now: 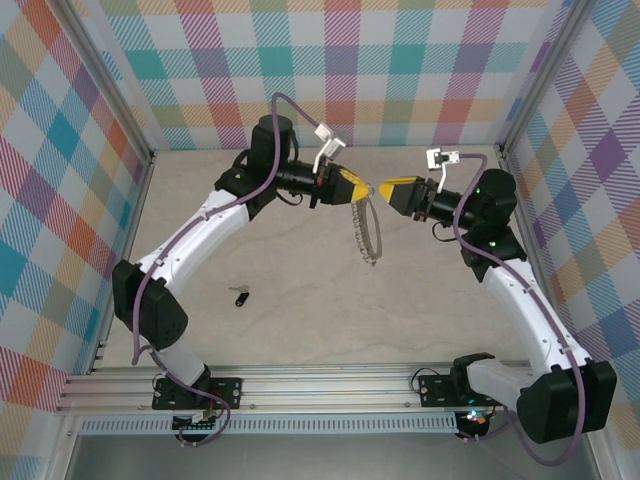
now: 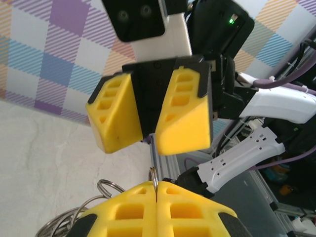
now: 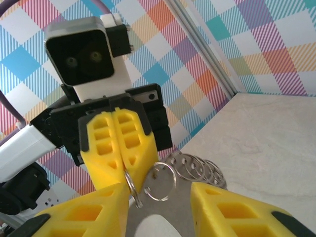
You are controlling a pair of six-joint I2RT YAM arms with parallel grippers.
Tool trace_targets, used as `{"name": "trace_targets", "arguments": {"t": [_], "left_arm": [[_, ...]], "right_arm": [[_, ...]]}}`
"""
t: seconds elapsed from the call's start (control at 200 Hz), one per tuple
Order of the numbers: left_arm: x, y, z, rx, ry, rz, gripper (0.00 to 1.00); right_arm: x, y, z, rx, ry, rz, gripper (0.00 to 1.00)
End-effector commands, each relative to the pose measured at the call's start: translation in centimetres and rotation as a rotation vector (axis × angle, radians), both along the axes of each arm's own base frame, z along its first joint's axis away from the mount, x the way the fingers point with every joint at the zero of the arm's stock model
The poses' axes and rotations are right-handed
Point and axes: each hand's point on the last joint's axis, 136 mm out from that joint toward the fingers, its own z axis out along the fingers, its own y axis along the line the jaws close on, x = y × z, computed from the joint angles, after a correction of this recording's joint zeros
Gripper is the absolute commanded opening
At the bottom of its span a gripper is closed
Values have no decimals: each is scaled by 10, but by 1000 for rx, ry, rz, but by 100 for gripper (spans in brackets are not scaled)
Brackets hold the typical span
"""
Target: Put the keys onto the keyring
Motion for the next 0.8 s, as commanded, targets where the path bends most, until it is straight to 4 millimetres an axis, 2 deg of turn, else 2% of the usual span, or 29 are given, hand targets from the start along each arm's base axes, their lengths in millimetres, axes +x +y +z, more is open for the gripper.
{"name": "trace_targets", "arguments": {"t": [0.0, 0.235, 0.54, 0.795], "left_arm": [[-4, 2, 10, -15, -40, -39, 0], [-2, 1, 12, -19, -42, -43, 0], [-1, -1, 15, -24, -49, -44, 0], [-1, -2, 15, -22, -45, -44, 0]], "right_arm": [[-8, 2, 27, 22, -95, 51, 39], [-4, 6, 24, 25, -72, 88, 39], [-1, 9, 9, 21, -27, 115, 39], [-5, 7, 9, 15, -35, 98, 40]]}}
